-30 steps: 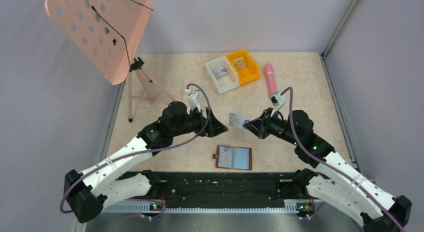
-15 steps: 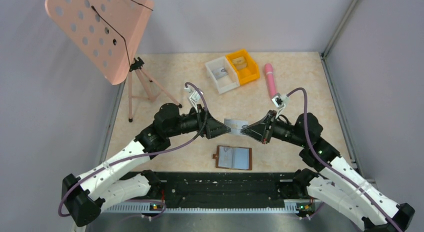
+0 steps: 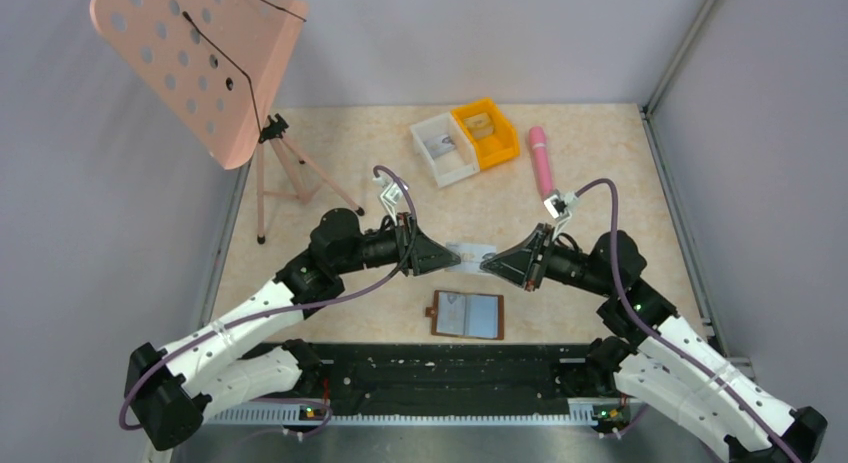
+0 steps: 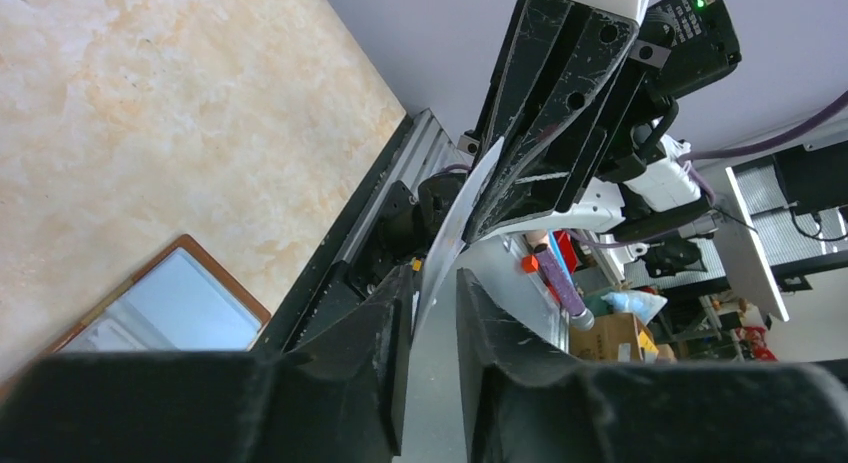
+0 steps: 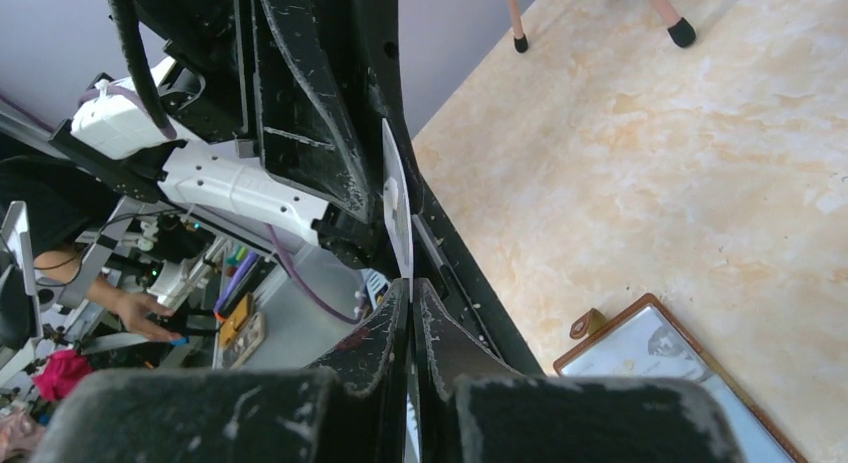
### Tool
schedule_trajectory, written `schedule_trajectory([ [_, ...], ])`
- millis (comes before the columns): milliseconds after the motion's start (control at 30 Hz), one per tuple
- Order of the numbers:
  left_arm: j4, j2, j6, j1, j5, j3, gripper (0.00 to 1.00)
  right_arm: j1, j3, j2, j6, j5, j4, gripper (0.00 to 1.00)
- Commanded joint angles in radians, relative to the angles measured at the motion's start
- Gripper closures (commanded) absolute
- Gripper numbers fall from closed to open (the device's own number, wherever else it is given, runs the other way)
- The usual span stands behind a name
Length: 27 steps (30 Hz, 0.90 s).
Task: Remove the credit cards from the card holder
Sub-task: Place the credit card in the storage box.
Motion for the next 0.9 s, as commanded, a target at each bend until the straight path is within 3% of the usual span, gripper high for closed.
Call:
schedule_trajectory([
  [0, 0.135, 0.005, -0.071, 0.001, 0.036, -0.023, 0.8, -0.009, -0.01, 0.008, -0.007, -0.012, 0.044, 0.98],
  [67, 0.142, 0.009, -0.08, 0.001, 0.039, -0.026, 0.98, -0.009, -0.018, 0.013, -0.007, -0.012, 0.051, 0.97],
  [100, 0.142, 0.009, -0.083, 0.001, 0.038, -0.026, 1.0, -0.009, -0.02, 0.014, -0.007, -0.011, 0.055, 0.97],
  [200, 0.137, 0.006, -0.088, 0.001, 0.017, -0.031, 1.0, -0.009, -0.018, 0.009, -0.011, 0.03, 0.034, 0.87],
  [333, 0.123, 0.008, -0.085, 0.007, -0.016, -0.023, 1.0, -0.009, 0.019, -0.012, -0.048, 0.165, -0.11, 0.57],
  [600, 0.069, 0.024, -0.087, 0.091, -0.058, -0.026, 1.0, -0.008, 0.044, -0.104, -0.16, 0.325, -0.294, 0.18],
  [867, -0.01, 0.222, -0.076, 0.227, -0.153, 0.081, 1.0, -0.009, -0.028, -0.164, -0.178, 0.572, -0.436, 0.11],
])
